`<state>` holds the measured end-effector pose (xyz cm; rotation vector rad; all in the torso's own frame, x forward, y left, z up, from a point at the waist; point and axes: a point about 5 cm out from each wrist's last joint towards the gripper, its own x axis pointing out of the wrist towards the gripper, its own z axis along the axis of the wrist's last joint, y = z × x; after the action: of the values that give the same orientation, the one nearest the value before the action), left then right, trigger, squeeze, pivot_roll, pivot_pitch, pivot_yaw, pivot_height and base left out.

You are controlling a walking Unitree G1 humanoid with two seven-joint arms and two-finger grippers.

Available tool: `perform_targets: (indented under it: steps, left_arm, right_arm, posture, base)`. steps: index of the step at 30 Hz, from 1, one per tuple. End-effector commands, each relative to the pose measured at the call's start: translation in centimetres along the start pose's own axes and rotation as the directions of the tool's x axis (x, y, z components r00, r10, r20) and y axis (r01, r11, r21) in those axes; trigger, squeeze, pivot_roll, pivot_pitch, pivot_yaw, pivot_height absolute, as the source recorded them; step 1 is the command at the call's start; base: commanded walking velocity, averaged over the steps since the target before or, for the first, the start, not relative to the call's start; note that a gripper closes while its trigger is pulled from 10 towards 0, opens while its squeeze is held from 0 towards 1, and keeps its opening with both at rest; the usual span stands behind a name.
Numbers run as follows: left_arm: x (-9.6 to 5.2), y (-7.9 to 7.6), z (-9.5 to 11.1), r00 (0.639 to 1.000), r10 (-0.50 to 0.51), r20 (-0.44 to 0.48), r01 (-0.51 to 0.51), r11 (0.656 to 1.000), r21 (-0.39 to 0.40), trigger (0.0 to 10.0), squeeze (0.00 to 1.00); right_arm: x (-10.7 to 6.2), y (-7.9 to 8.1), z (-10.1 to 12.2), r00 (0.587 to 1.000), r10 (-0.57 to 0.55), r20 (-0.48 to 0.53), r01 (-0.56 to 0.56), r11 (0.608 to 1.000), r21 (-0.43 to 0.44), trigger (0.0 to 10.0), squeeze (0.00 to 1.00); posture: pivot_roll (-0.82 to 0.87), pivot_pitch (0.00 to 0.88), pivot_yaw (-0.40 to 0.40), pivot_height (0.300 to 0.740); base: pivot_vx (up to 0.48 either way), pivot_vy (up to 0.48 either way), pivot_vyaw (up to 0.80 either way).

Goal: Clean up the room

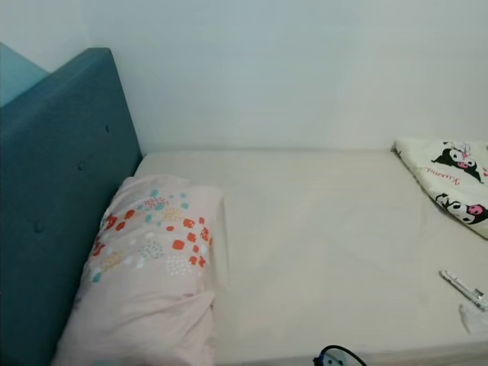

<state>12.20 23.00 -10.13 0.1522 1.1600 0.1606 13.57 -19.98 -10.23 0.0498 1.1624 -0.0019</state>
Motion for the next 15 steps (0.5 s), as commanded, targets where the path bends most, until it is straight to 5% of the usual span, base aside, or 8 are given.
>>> perform_targets:
  steps: [1,15]
  left_arm:
    - [0.0,-0.5,0.2,1.0,-0.02,0.005,0.02,0.999,0.026,10.0,0.0]
    - [0.1,-0.5,0.9,1.0,-0.017,0.017,0.016,1.0,0.027,10.0,0.0]
  right_arm:
    - [-0.1,-0.6,0.2,1.0,-0.021,0.002,0.021,1.0,-0.003,10.0,0.0]
    - [-0.3,-1.8,0.6,0.999,-0.03,0.017,0.03,0.999,-0.009,10.0,0.0]
  posture:
    - [-0.04,0.0,-0.051,0.74]
    - [-0.04,0.0,-0.051,0.74]
  base:
    - [0.0,-0.48,0.0]
    - [0.0,-0.48,0.0]
